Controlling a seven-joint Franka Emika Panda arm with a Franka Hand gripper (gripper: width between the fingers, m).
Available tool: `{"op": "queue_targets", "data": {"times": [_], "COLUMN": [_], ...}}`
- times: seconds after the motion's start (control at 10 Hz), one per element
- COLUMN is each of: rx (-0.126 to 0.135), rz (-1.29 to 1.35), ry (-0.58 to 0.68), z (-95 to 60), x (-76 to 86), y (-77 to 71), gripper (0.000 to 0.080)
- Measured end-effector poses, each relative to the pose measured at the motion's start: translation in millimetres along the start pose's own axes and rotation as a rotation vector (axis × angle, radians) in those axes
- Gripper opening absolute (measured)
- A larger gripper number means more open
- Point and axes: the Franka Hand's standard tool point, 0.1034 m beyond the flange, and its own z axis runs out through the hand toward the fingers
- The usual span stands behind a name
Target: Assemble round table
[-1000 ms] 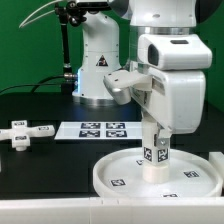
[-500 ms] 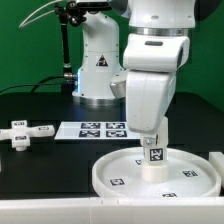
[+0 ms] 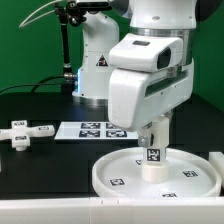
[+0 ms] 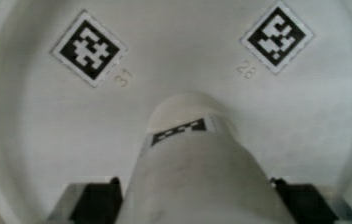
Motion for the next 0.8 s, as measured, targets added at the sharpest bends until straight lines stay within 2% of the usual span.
{"op": "queue_targets", "data": {"times": [0.4, 0.8], "rx": [0.04, 0.048], "rz": [0.379, 0.626], "ry": [0.016, 0.015], "z": [0.9, 0.8], "x": [0.8, 2.3], "y": [-2.9, -4.2], "gripper": [0.0412, 0.0412]}}
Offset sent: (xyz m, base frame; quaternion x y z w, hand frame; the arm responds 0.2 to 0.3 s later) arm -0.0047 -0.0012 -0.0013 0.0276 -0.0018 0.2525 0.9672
